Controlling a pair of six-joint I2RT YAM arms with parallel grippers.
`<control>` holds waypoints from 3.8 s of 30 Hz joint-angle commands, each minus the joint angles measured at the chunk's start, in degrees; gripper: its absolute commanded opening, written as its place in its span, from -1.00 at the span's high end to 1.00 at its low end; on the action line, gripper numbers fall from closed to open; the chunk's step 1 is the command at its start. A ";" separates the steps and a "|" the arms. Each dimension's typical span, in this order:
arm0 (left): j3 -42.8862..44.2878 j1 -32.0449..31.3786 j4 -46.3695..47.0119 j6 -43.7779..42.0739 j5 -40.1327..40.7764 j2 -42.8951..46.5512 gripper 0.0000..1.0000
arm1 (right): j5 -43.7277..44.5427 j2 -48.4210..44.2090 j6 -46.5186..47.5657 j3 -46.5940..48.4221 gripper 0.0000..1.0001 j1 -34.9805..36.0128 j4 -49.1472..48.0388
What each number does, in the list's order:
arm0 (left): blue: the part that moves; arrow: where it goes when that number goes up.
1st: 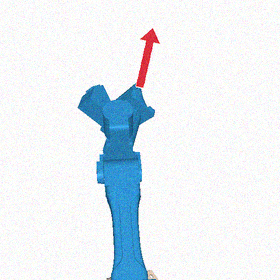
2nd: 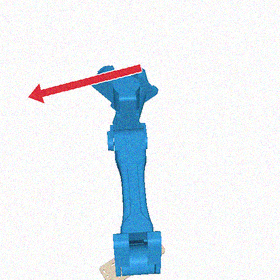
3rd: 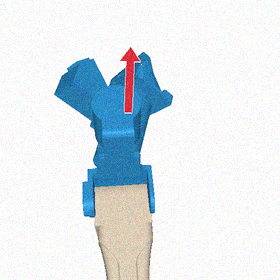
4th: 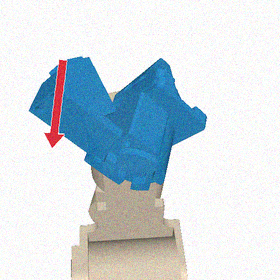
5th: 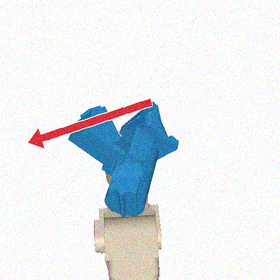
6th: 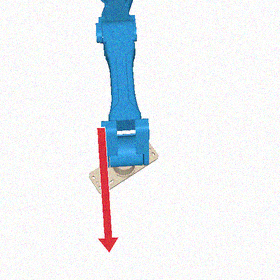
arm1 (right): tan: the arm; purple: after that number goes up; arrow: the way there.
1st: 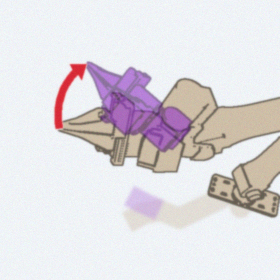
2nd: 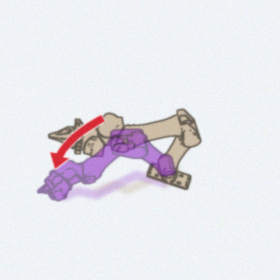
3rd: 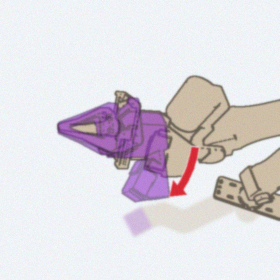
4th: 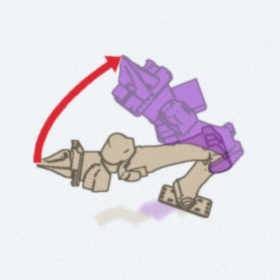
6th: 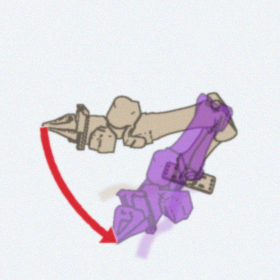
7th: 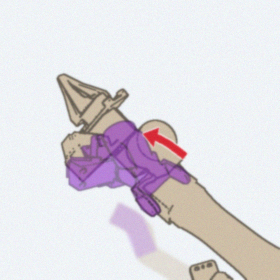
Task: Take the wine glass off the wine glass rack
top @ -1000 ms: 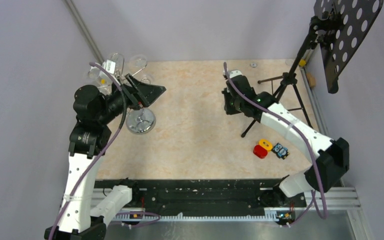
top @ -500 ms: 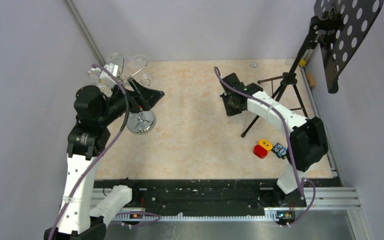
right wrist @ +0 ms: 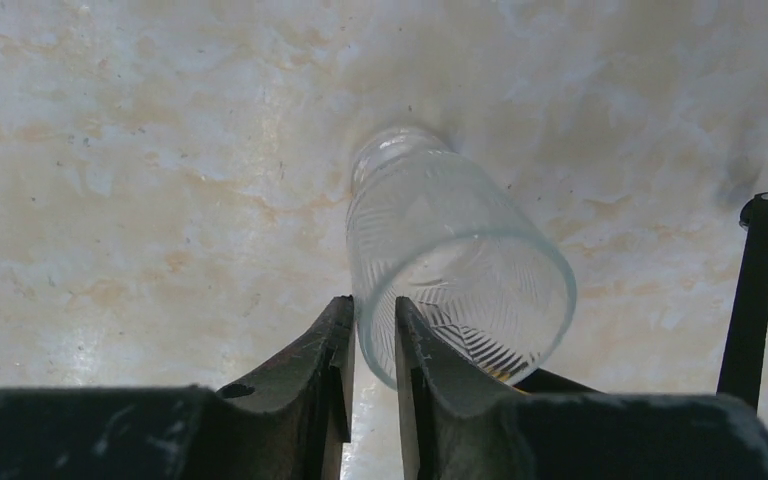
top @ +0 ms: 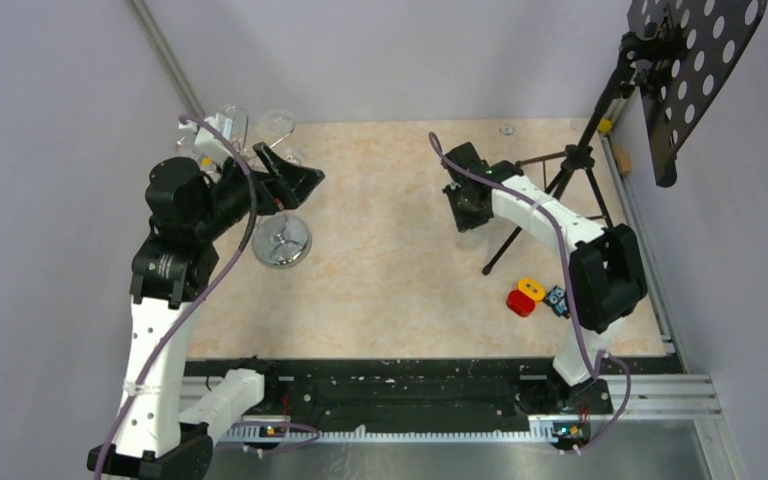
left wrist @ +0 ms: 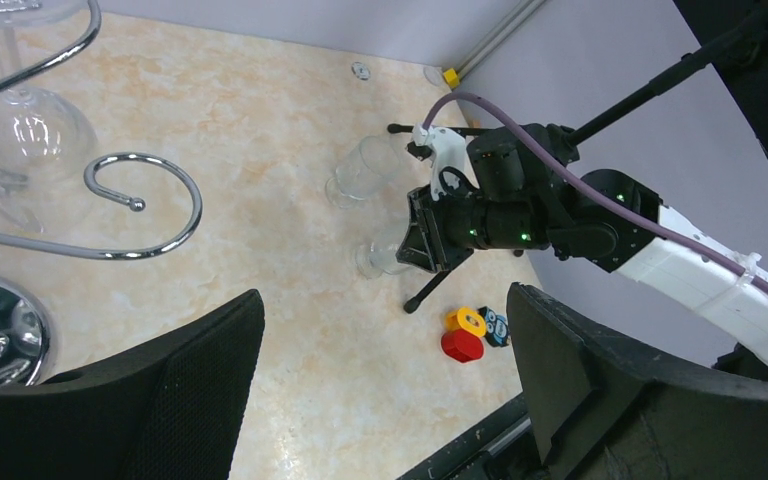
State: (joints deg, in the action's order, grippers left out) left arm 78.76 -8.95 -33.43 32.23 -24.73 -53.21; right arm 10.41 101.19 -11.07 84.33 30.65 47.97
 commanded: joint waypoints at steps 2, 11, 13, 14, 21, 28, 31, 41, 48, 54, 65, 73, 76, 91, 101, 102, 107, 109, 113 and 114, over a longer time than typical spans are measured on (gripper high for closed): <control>4.76 -0.10 0.46 -1.44 2.47 -2.71 -0.88 | 0.25 0.68 1.63 5.11 0.34 -0.76 0.23; 12.02 -0.02 -2.56 -3.94 8.81 -9.35 -0.88 | -3.73 -2.23 1.93 9.16 0.17 -0.95 -1.15; 14.14 -0.01 -3.13 -4.56 11.86 -11.22 -0.88 | -5.85 -4.28 1.47 8.72 0.17 -1.01 -3.23; 15.24 0.03 -3.45 -4.82 14.03 -12.35 -0.88 | -7.38 -5.54 1.03 8.13 0.17 -1.03 -4.72; 23.55 0.83 -5.61 -5.44 21.24 -22.37 -0.65 | -19.93 -12.94 -7.19 2.62 0.21 -1.04 -19.35; 30.44 4.46 -8.73 -5.90 29.19 -30.04 -0.61 | -28.40 -16.10 -14.09 -2.38 0.24 -1.02 -28.29; 30.46 7.85 -8.12 -4.98 27.00 -30.74 -0.62 | -28.60 -16.45 -15.01 -3.52 0.25 -0.96 -28.88; 31.12 19.00 -8.77 -3.41 6.54 -33.89 -0.53 | -30.31 -17.40 -17.01 -6.37 0.27 -0.99 -31.17; 31.89 19.66 -7.52 -3.14 0.55 -35.94 -0.40 | -31.20 -17.49 -17.97 -7.48 0.28 -1.00 -32.38; 32.52 20.02 -7.89 -3.57 -2.15 -39.01 -0.13 | -31.48 -18.13 -18.63 -8.90 0.31 -1.01 -33.12; 30.91 20.27 -6.22 -1.17 -6.83 -39.17 0.12 | -31.58 -18.31 -19.42 -10.31 0.33 -0.95 -34.12; 28.54 21.29 -3.56 3.26 -12.04 -40.21 0.27 | -31.51 -18.78 -19.71 -10.63 0.34 -0.99 -34.34; 27.23 21.45 -1.68 5.04 -15.01 -40.22 0.30 | -31.50 -18.92 -19.79 -10.67 0.35 -0.95 -34.40; 19.11 23.09 13.45 16.79 -29.95 -39.34 0.53 | -31.08 -19.27 -20.28 -10.87 0.35 -0.95 -34.96; 17.11 23.31 17.22 20.41 -31.56 -38.06 1.00 | -30.98 -19.67 -20.56 -11.36 0.36 -0.94 -35.23; 16.57 23.36 18.87 21.90 -31.91 -37.59 1.00 | -30.98 -19.76 -20.61 -11.50 0.36 -0.92 -35.33; 12.25 23.54 32.19 33.02 -33.90 -34.46 1.00 | -30.89 -19.97 -20.71 -11.81 0.37 -0.90 -35.48; 11.86 23.54 35.16 35.51 -34.01 -33.56 1.00 | -30.74 -20.18 -20.74 -11.89 0.37 -0.94 -35.59; 11.72 23.54 35.21 36.15 -33.38 -31.89 1.00 | -30.63 -20.41 -20.98 -12.24 0.37 -0.95 -35.92; 11.57 23.54 34.90 36.15 -33.27 -31.54 1.00 | -30.63 -20.52 -21.05 -12.34 0.37 -0.95 -36.02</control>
State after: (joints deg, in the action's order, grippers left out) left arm 90.30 15.00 -5.06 64.60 -55.09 -90.32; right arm -20.62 83.57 -31.70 72.62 30.17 14.68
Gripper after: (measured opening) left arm 0.019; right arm 0.319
